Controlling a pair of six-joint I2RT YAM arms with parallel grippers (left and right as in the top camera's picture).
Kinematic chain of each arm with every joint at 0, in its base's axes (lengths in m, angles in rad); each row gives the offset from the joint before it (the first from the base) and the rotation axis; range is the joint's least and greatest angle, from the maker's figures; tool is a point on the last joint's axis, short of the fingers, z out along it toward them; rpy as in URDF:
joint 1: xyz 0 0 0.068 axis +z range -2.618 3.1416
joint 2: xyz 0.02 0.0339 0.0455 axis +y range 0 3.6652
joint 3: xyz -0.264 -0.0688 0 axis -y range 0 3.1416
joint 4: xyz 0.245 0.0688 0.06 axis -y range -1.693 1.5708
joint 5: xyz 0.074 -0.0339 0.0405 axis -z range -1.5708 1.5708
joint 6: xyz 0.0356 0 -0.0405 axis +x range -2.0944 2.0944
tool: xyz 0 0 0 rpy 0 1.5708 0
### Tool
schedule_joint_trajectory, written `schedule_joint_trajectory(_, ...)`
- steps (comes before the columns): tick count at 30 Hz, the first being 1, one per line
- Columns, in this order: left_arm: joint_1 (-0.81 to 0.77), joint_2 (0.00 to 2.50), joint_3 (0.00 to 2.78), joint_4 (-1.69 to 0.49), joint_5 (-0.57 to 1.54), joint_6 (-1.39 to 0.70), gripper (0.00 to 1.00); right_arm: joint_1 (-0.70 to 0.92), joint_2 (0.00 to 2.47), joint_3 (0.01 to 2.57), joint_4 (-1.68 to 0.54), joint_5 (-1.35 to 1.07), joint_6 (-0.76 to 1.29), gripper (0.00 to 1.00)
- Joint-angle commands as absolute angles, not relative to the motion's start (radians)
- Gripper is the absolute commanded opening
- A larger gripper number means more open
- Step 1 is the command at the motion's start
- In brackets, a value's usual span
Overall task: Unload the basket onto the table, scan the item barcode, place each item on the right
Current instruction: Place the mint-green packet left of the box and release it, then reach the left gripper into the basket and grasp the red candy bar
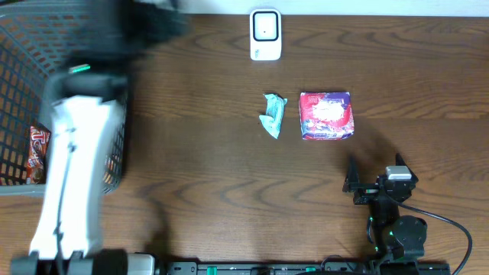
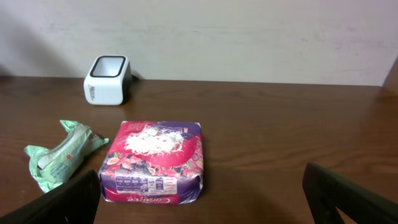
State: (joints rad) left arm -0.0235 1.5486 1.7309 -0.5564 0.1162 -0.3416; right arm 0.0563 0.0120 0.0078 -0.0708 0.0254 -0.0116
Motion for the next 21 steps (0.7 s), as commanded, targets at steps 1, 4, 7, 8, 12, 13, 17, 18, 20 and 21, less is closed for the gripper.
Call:
schedule_joint_trajectory(1,0.154,1.503,1.753,-0.568,0.082,-0.303,0.98,0.04,0.007,0.006,-0.074,0.024,-0.005,0.99)
schedule_joint_trajectory(4,0.309,1.506,1.752,-0.607,0.081,-0.264,0.98,0.04,0.007,0.006,-0.074,0.024,-0.005,0.99)
schedule_joint_trajectory(7,0.406,1.532,1.741,-0.673,0.017,-0.21,0.98,0.04,0.007,0.006,-0.074,0.024,-0.005,0.98)
schedule_joint_trajectory(8,0.428,1.543,1.73,-0.682,-0.023,-0.21,0.98,0.04,0.007,0.006,-0.074,0.024,-0.005,0.99)
schedule_joint_trajectory(12,0.463,1.6,1.675,-0.709,-0.141,-0.056,0.98,0.04,0.007,0.006,-0.074,0.024,-0.005,0.99)
schedule_joint_trajectory(13,0.462,1.615,1.656,-0.711,-0.165,0.007,0.98,0.04,0.007,0.006,-0.074,0.024,-0.005,0.99)
schedule_joint_trajectory(17,0.454,1.665,1.56,-0.704,-0.352,0.107,0.98,0.04,0.007,0.006,-0.074,0.024,-0.005,0.99)
schedule_joint_trajectory(18,0.455,1.678,1.536,-0.698,-0.395,0.126,0.98,0.04,0.007,0.006,-0.074,0.024,-0.005,0.99)
schedule_joint_trajectory(20,0.464,1.7,1.49,-0.689,-0.42,0.182,1.0,0.04,0.007,0.006,-0.074,0.024,-0.005,0.99)
schedule_joint_trajectory(21,0.471,1.71,1.47,-0.682,-0.42,0.196,0.98,0.04,0.007,0.006,-0.074,0.024,-0.005,0.99)
